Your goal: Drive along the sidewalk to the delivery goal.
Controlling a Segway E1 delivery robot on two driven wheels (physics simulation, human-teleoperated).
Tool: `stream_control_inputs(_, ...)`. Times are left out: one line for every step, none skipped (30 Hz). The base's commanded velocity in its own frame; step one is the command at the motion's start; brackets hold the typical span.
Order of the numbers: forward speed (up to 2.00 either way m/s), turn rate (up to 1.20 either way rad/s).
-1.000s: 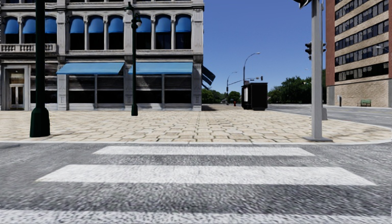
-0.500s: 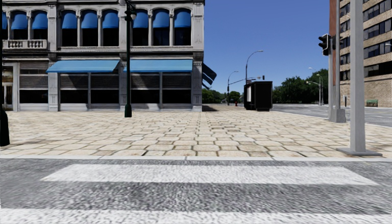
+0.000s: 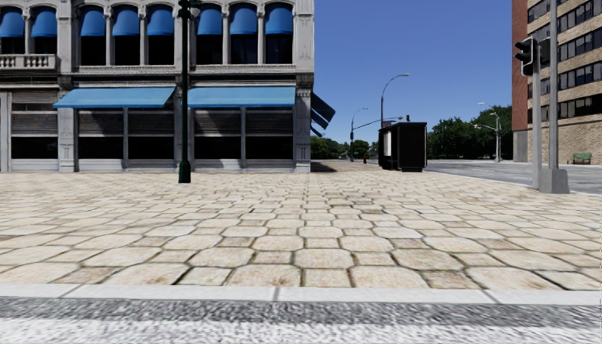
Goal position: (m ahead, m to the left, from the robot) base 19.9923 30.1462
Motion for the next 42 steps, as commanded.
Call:
stream_control_inputs(2.0, 0.15)
stream_control_inputs(2.0, 0.15)
stream_control_inputs(2.0, 0.16)
stream_control_inputs(2.0, 0.19)
stream_control_inputs(2.0, 0.21)
stream_control_inputs(2.0, 0.21)
stream_control_inputs(2.0, 0.24)
stream_control_inputs(2.0, 0.24)
stream_control_inputs(2.0, 0.25)
stream_control_inputs(2.0, 0.27)
stream_control_inputs(2.0, 0.3)
stream_control_inputs(2.0, 0.34)
stream_control_inputs(2.0, 0.34)
stream_control_inputs(2.0, 0.38)
stream_control_inputs(2.0, 0.41)
stream_control_inputs(2.0, 0.44)
stream_control_inputs(2.0, 0.44)
stream_control_inputs(2.0, 0.45)
stream_control_inputs(2.0, 0.45)
stream_control_inputs(2.0, 0.48)
stream_control_inputs(2.0, 0.48)
stream_control_inputs(2.0, 0.5)
stream_control_inputs(2.0, 0.51)
stream_control_inputs(2.0, 0.52)
stream_control_inputs(2.0, 0.52)
stream_control_inputs(2.0, 0.52)
stream_control_inputs(2.0, 0.52)
stream_control_inputs(2.0, 0.52)
stream_control_inputs(2.0, 0.52)
stream_control_inputs(2.0, 0.52)
stream_control_inputs(2.0, 0.52)
stream_control_inputs(2.0, 0.53)
stream_control_inputs(2.0, 0.53)
stream_control_inputs(2.0, 0.53)
stream_control_inputs(2.0, 0.53)
stream_control_inputs(2.0, 0.53)
stream_control_inputs(2.0, 0.53)
stream_control_inputs(2.0, 0.53)
stream_control_inputs(2.0, 0.53)
stream_control_inputs(2.0, 0.55)
stream_control_inputs(2.0, 0.55)
stream_control_inputs(2.0, 0.57)
